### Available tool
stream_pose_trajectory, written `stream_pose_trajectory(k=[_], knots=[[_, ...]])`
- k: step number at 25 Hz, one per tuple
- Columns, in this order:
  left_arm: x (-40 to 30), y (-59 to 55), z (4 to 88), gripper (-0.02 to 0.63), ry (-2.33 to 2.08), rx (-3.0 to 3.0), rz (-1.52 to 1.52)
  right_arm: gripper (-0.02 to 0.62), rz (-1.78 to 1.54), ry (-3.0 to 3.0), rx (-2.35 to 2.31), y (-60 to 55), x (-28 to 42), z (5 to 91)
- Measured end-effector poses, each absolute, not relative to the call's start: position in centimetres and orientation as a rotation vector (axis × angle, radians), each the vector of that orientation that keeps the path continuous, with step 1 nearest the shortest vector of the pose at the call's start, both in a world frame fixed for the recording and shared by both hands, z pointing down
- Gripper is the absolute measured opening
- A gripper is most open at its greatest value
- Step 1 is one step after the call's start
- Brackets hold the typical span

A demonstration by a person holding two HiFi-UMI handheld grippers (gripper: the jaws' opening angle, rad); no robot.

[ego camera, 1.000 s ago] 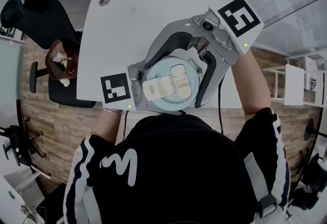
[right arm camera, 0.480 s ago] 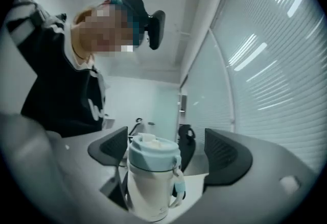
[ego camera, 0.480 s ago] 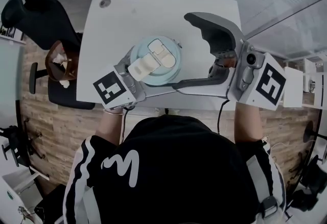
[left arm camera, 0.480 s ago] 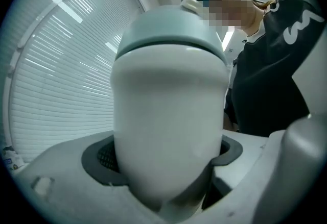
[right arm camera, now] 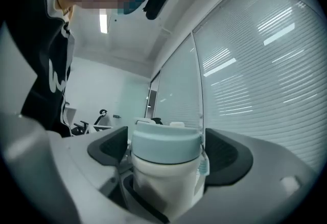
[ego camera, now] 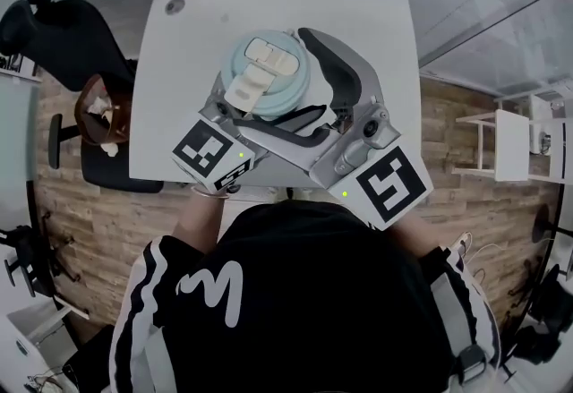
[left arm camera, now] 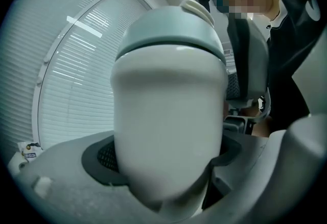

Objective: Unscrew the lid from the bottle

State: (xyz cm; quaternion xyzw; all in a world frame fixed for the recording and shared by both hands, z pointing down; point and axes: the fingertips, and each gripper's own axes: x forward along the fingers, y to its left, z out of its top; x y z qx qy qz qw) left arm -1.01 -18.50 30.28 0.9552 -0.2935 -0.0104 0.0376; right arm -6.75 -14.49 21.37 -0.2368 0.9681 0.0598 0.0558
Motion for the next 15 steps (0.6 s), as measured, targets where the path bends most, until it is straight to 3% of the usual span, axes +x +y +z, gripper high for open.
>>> stream_pose_trajectory(k=[8,15], knots=[[-0.8,-18.7,31.3,0.459,-0.960,2.917,0.020,0.454,0.161,2.966,-0.790,-15.5,-7.1,22.5],[-0.4,-17.5,31.6,0.459,-0.846,2.997,0.117,0.454,0.081,3.048,-0.549,-14.4,-6.9,22.8]])
